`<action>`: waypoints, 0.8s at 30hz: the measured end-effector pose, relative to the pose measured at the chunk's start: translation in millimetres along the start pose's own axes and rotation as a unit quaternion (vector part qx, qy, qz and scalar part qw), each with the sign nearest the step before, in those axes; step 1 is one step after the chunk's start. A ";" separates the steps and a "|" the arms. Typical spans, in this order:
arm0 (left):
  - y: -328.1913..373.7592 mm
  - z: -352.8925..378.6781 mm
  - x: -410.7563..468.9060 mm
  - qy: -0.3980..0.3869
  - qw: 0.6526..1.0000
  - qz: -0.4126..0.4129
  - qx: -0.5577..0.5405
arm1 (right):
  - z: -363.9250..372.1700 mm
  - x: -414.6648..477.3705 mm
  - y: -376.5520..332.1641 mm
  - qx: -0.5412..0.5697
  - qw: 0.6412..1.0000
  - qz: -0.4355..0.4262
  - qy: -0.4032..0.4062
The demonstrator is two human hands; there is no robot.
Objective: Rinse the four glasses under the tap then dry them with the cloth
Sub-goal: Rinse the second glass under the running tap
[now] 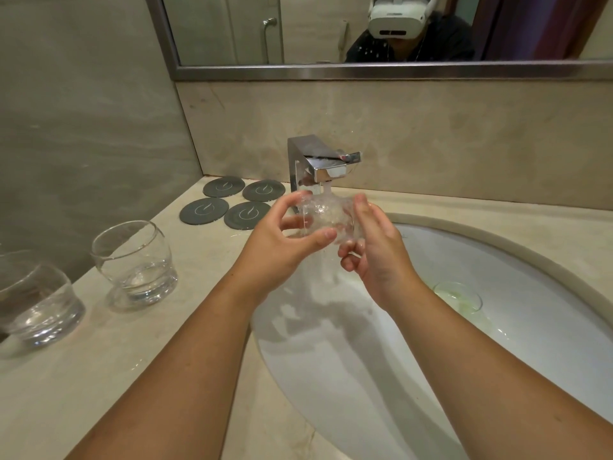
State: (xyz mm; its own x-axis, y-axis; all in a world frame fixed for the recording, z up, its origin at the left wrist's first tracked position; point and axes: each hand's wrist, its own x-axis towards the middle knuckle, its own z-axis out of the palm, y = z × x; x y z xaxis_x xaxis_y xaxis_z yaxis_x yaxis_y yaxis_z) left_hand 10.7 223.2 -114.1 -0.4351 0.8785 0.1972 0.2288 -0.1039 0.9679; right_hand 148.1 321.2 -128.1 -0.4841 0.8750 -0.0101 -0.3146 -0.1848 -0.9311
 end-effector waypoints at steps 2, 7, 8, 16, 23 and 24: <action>0.1 0.5 1.0 0.008 0.999 -0.020 -0.048 | -0.3 -0.6 -2.2 0.019 1.000 0.003 -0.022; -0.9 2.4 1.2 -0.006 0.998 -0.036 -0.057 | -1.0 -1.2 -3.4 0.012 1.000 -0.023 -0.002; -0.5 2.9 0.1 -0.018 0.998 -0.035 -0.038 | -1.0 -0.6 -3.2 0.015 1.000 -0.020 0.009; -1.3 -0.4 1.5 0.015 0.999 -0.018 -0.033 | -0.1 0.1 -2.7 0.016 0.999 0.036 -0.007; -0.3 1.2 1.3 -0.008 0.999 -0.038 -0.032 | -1.1 -0.2 -0.7 0.008 1.000 -0.012 -0.007; 0.9 1.3 -0.4 -0.017 0.999 -0.030 -0.013 | -0.7 0.1 -0.9 0.002 1.000 -0.009 0.002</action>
State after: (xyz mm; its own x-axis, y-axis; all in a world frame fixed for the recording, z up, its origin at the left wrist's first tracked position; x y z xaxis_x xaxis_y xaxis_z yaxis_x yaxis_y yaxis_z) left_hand 12.2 223.4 -113.5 -0.4180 0.8985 0.1341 0.1799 -0.0628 0.9817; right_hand 148.9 321.8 -127.6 -0.4747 0.8802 0.0057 -0.3273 -0.1705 -0.9294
